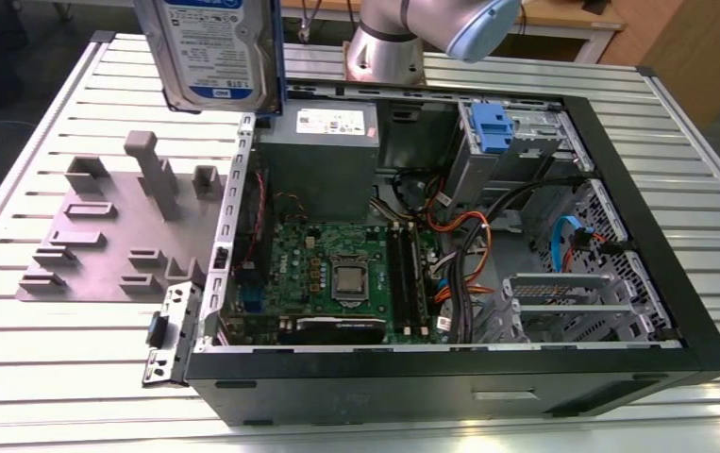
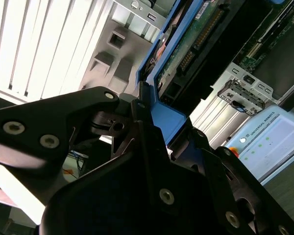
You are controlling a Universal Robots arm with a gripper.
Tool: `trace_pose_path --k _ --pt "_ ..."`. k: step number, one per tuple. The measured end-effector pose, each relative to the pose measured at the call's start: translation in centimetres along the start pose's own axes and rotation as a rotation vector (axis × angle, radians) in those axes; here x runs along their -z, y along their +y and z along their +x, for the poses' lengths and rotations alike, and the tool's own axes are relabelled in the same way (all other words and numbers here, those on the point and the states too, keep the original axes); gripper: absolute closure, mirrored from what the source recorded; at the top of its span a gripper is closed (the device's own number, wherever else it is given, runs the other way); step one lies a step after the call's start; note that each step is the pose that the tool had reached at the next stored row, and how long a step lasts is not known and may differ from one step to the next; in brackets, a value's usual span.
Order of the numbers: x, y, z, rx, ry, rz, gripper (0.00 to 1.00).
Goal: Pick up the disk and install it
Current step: 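Pick up the disk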
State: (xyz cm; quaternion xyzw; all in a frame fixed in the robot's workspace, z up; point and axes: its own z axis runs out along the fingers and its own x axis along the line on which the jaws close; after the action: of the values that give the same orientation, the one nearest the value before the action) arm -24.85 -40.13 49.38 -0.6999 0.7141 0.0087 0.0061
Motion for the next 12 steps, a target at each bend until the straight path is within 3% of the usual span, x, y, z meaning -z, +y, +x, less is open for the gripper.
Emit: trace_pose_path --k 12 --pt "0.0 -0.33 0.0 0.0 0.0 0.0 0.64"
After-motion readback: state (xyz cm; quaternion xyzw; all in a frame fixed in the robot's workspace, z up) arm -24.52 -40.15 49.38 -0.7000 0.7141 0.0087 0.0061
